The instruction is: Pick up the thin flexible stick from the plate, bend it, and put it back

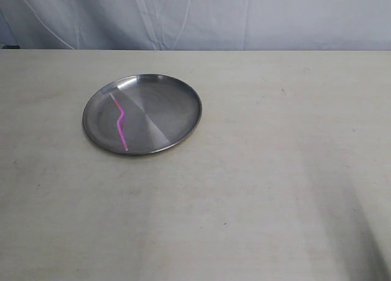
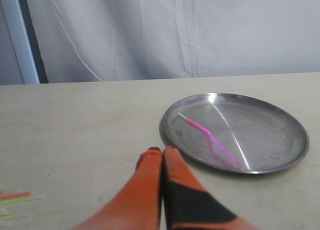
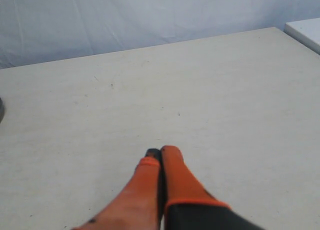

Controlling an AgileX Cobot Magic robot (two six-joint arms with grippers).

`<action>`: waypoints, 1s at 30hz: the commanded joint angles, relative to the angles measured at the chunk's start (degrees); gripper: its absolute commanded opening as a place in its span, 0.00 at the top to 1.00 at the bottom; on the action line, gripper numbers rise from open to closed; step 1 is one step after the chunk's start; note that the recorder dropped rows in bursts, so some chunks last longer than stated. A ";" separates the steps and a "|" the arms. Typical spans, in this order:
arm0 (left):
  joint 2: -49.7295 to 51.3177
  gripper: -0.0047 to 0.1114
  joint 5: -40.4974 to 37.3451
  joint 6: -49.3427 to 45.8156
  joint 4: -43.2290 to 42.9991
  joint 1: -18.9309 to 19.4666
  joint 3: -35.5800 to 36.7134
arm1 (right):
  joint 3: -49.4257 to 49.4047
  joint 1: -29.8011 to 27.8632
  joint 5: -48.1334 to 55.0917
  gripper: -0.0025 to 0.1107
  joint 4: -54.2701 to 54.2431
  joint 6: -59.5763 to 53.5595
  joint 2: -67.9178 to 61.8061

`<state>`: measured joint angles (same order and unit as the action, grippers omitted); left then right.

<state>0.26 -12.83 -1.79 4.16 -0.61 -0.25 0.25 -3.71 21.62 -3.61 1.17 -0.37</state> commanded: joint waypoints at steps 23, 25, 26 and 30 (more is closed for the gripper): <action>-0.26 0.96 0.88 0.24 -0.82 0.12 0.25 | -0.25 -0.32 -0.77 0.99 -0.16 0.17 0.37; -0.26 0.96 0.88 0.24 -0.82 0.12 0.25 | -0.25 -0.32 -0.77 0.99 -0.16 0.17 0.37; -0.26 0.96 1.27 0.24 -0.84 0.12 0.25 | -0.25 -0.32 -0.77 0.99 -0.16 0.17 0.37; -0.26 0.96 2.15 0.24 -0.84 0.12 0.25 | -0.25 -0.32 -0.77 0.99 -0.16 0.17 0.37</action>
<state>0.26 -11.83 -1.79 3.25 -0.61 -0.25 0.25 -3.71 21.62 -3.61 1.17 -0.37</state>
